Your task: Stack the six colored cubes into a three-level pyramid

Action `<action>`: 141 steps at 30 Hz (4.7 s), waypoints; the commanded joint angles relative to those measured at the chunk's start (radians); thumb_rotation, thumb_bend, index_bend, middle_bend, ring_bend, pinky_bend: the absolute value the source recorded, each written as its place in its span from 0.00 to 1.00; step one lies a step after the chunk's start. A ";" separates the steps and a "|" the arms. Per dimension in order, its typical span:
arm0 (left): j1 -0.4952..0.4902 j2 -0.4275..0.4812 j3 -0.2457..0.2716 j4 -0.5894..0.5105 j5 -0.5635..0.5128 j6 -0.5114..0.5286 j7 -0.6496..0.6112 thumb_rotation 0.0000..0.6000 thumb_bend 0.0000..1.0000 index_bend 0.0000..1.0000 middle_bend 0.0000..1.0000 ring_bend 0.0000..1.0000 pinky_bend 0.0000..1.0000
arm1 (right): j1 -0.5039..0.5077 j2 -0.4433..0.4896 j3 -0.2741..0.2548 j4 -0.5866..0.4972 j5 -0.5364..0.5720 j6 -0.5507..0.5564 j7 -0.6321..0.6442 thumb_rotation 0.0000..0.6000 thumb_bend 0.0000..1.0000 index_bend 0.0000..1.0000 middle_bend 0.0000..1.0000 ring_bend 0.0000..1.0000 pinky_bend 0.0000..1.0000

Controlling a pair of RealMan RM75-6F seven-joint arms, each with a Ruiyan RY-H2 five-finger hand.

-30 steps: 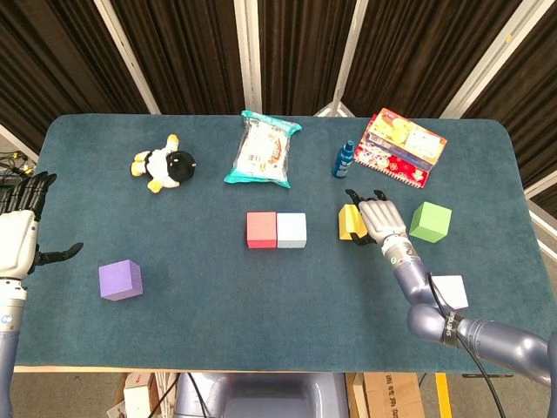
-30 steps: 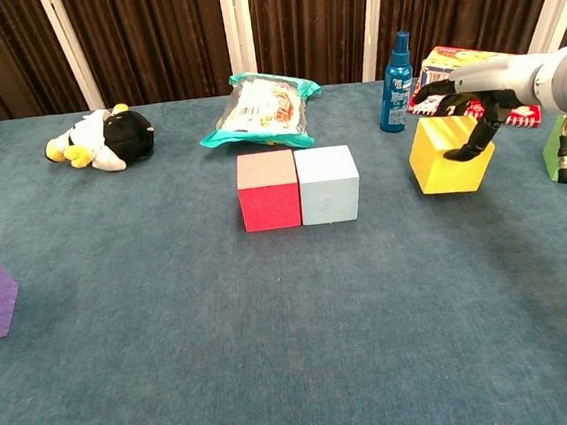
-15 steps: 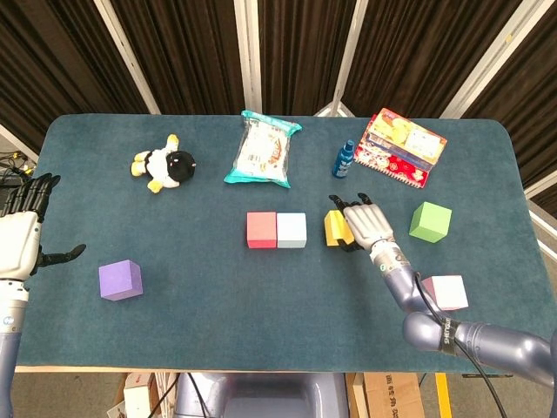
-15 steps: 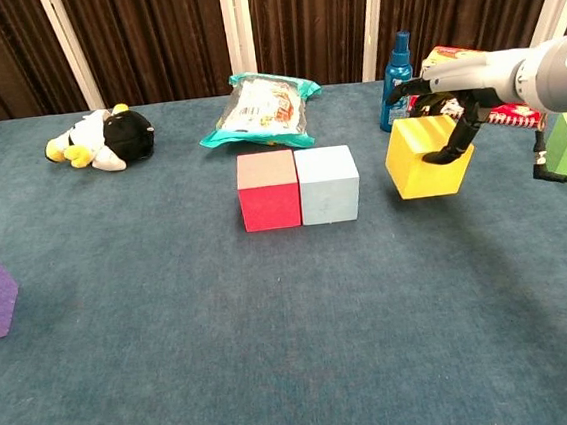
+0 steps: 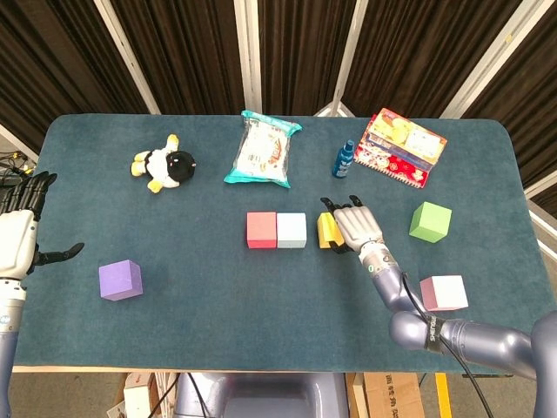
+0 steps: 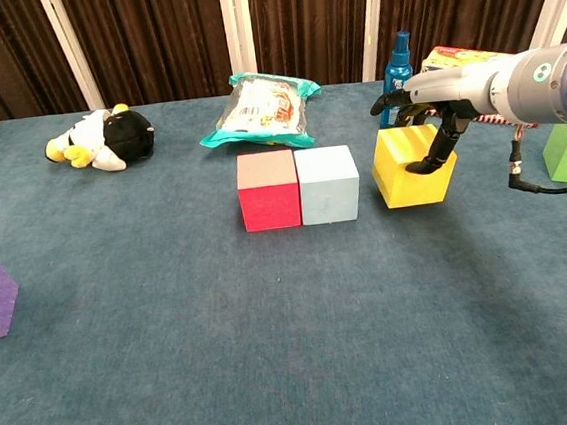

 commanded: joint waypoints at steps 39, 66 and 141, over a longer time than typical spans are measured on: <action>-0.004 0.026 -0.010 -0.005 -0.038 -0.036 -0.039 1.00 0.12 0.00 0.02 0.00 0.04 | 0.094 -0.083 0.009 0.042 0.134 0.029 -0.071 1.00 0.42 0.00 0.43 0.35 0.00; -0.011 0.025 -0.010 0.000 -0.057 -0.051 -0.049 1.00 0.12 0.00 0.02 0.00 0.04 | 0.115 -0.120 0.013 0.073 0.165 0.037 -0.092 1.00 0.42 0.00 0.42 0.35 0.00; -0.008 0.027 0.000 -0.017 -0.024 -0.034 -0.045 1.00 0.12 0.00 0.02 0.00 0.04 | -0.015 -0.056 0.023 -0.111 0.105 0.202 -0.037 1.00 0.37 0.00 0.00 0.00 0.00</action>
